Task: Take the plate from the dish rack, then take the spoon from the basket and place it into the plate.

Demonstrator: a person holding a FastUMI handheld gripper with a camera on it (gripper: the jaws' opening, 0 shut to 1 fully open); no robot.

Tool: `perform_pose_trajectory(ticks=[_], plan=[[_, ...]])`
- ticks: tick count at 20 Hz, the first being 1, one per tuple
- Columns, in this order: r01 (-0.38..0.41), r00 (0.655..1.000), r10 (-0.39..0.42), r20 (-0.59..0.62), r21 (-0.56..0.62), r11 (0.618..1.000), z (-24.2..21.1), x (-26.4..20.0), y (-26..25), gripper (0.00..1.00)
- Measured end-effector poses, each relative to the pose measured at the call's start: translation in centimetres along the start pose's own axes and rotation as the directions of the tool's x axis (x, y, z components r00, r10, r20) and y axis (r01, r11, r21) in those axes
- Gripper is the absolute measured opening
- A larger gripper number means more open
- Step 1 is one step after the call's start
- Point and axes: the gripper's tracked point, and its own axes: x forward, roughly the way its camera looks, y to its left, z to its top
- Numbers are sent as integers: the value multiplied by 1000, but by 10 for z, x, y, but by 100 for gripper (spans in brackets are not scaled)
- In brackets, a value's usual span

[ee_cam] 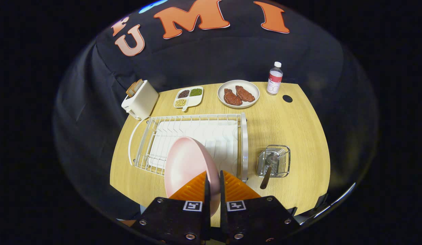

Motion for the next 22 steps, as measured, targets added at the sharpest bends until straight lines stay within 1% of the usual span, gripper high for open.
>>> perform_pose_trajectory(ticks=[3, 7, 14, 22], plan=[[-16, 1000, 16, -14, -9, 1000, -17, -1, 0, 12], [-20, 999, 18, -35, -58, 998, -43, 0, -3, 12], [-64, 991, 54, -120, -82, 995, -88, 10, 3, 12], [-19, 985, 0, -174, -105, 994, -122, 39, -17, 12]])
